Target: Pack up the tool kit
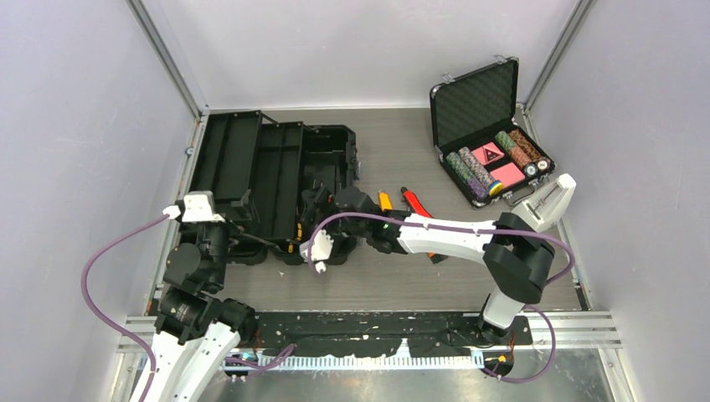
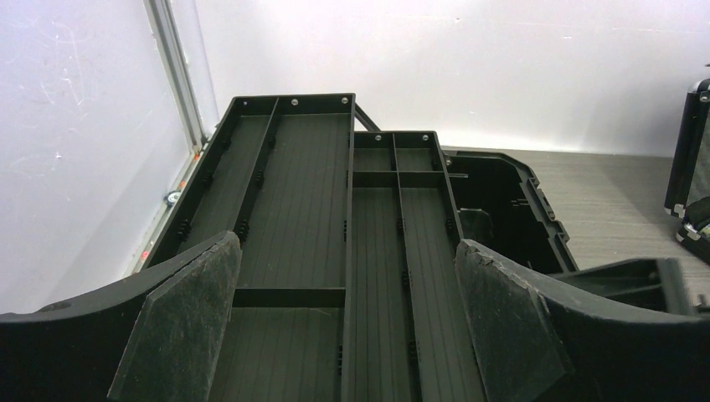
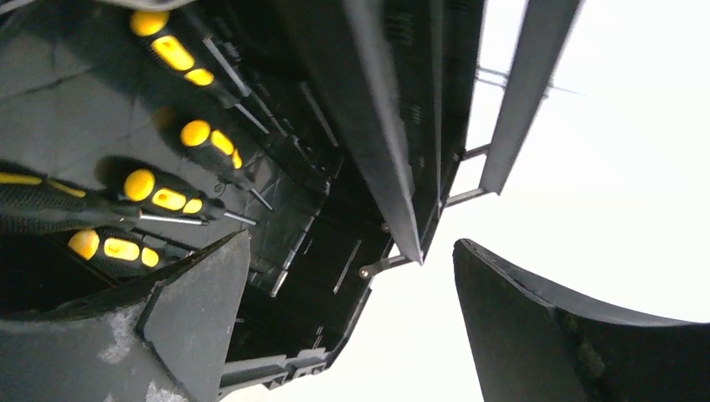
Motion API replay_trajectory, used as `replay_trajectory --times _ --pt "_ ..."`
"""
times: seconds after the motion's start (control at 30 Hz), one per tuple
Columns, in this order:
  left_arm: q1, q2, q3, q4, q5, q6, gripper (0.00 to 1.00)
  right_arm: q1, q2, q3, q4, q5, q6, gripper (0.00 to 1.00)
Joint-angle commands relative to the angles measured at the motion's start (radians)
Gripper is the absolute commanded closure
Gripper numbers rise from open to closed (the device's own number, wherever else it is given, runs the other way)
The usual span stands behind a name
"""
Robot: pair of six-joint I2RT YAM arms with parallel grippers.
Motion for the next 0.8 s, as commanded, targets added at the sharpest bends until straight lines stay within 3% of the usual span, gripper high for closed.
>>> replay_trajectory --times 0.0,0.07,0.2,0.23,0.37,0.47,0.63,0.77 --pt "-0.004 -0.008 0.007 0.033 0.010 0.001 0.01 0.005 -0.101 -0.009 0.183 0.022 0.334 0.05" --pt "-0.004 -0.009 0.007 0.032 0.010 0.001 0.01 0.004 -0.111 -0.009 0.235 0.082 0.497 0.05" --pt "-0.004 -0.008 0.009 0.031 0.011 0.001 0.01 0.002 -0.098 0.040 0.300 0.384 0.891 0.05" --pt "-0.004 -0.007 0.008 0.032 0.012 0.001 0.01 -0.003 -0.092 0.091 0.254 0.481 1.001 0.05" --pt "-0.004 -0.005 0.010 0.030 0.010 0.001 0.01 -0.043 -0.007 0.326 -0.063 0.636 1.309 0.05" --pt "-0.004 -0.006 0.008 0.030 0.009 0.001 0.01 -0.081 0.063 0.435 -0.259 0.683 1.533 0.05" --pt "-0.005 -0.004 0.009 0.030 0.009 0.002 0.01 -0.127 0.133 0.512 -0.365 0.693 1.769 0.05" --pt "-0.004 -0.006 0.009 0.030 0.008 0.002 0.01 -0.171 0.185 0.540 -0.432 0.601 1.905 0.01"
